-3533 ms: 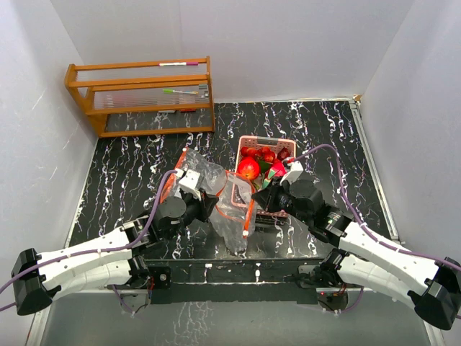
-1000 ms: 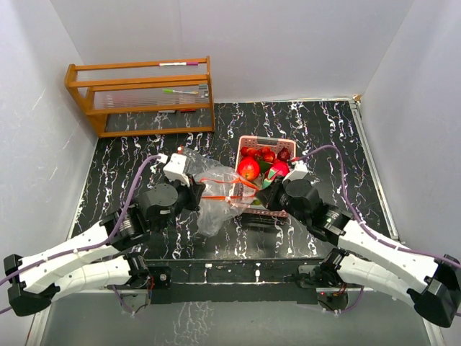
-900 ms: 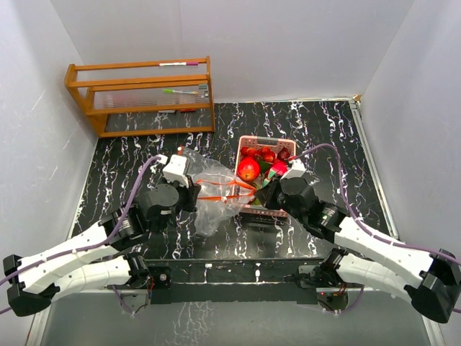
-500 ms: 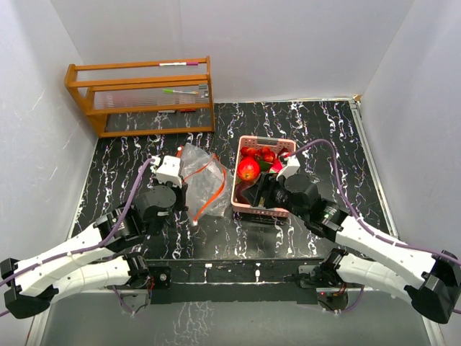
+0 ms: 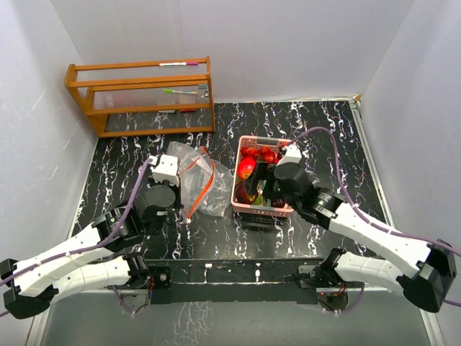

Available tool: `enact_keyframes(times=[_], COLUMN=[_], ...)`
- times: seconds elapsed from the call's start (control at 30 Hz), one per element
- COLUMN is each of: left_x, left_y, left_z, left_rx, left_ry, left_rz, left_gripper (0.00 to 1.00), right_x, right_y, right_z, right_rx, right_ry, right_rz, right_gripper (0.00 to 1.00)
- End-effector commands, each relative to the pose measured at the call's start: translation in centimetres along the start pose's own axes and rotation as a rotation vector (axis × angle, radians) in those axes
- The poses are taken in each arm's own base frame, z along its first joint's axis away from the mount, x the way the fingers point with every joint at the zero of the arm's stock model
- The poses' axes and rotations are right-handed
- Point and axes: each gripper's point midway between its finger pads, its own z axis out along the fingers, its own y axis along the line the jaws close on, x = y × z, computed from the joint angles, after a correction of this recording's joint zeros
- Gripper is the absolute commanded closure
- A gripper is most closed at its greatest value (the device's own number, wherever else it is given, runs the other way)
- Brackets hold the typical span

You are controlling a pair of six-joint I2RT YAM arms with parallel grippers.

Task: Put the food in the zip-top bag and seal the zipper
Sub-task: Pick up the fake fruit from the bin.

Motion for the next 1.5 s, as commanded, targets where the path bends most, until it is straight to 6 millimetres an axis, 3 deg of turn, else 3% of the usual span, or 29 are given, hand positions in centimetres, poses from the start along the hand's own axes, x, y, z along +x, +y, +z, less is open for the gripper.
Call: enact_keyframes(times=[0.0,0.13,0.3,0.6,0.97,1.2,1.47], left_x=[1.4,3.0,4.3,2.8,2.9,2.9,2.9], left_y=[-1.0,-3.3,-4.9,-3.5,-2.7,-2.6,-2.6], left_z=[1.2,2.6,3.3,2.2,2.0,1.9,1.9], left_rx=[0.016,0.057,0.09,0.082,0.057,0.057,0.057], left_ry=[0.002,0.028,0.094,0.018,0.014,0.013,0.013], left_rz=[-0.002,-0.024,-0.007,-0.084,-0.095,-0.094,-0.094], left_gripper=[1.0,1.0,1.0,1.0,1.0,1.0,1.0], right_x=[-1.9,-1.8,-3.6,-5.2,-5.5,-3.7,-1.0], right_y=[-0.6,-1.5,-2.6,-3.7,-1.4,-2.9,-4.6], right_z=[1.3,2.7,3.5,6.4,10.3,12.5,14.5], right_rx=[0.131,0.231,0.299,0.298,0.153,0.219,0.289], right_ry=[-0.013,0.0,-0.048,-0.016,0.02,0.098,0.17], right_rz=[-0.013,-0.011,0.01,0.016,-0.053,-0.051,-0.025], right_gripper=[0.02,0.02,0.02,0.05,0.1,0.02,0.02])
